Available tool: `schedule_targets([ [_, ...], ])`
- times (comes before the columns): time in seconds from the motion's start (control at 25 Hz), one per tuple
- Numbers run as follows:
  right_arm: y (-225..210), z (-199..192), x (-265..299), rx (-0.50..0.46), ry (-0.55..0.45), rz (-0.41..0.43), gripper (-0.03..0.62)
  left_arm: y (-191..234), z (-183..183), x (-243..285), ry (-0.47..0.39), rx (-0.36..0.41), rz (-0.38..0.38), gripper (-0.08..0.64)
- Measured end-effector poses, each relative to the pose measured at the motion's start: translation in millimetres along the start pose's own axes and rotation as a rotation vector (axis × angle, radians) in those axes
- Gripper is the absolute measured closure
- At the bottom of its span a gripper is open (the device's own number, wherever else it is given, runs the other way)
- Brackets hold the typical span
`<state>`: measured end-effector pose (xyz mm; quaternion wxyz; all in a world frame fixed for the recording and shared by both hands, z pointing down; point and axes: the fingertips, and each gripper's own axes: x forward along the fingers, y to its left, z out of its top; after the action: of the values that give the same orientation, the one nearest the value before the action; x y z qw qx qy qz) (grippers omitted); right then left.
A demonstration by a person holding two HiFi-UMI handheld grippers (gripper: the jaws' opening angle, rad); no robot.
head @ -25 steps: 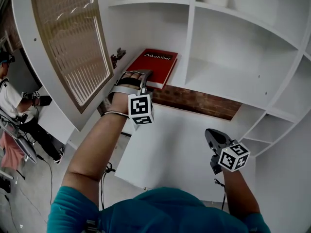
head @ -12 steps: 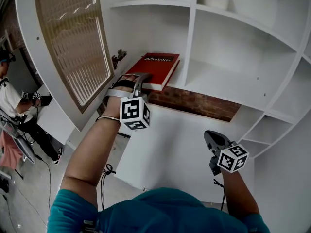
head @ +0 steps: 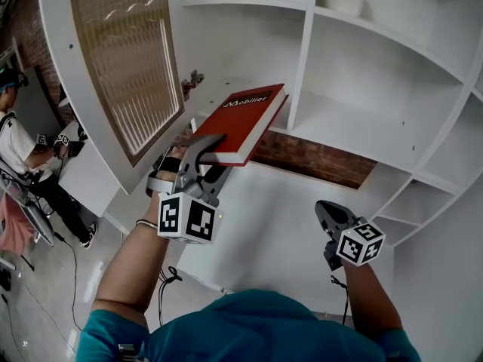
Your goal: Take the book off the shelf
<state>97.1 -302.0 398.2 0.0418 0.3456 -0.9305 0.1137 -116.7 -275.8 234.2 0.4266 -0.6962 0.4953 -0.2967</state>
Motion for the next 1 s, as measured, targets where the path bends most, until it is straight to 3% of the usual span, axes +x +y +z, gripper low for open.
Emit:
schedule_targets([
  [0.24, 6, -3, 0, -0.001, 0.009, 0.011, 0.571, -1, 17, -64, -0.067, -0.127, -0.026, 0.385],
  [0.48, 16, -10, 4, 0.007, 0.025, 0.03, 0.571, -20, 22, -101, -0.105, -0.261, -0.121, 0.387],
  [1.0, 6, -31, -8, 0.031, 0.044, -0.022, 0.571, -128, -43, -59, -0.021, -0.538, -0.269, 0.387],
])
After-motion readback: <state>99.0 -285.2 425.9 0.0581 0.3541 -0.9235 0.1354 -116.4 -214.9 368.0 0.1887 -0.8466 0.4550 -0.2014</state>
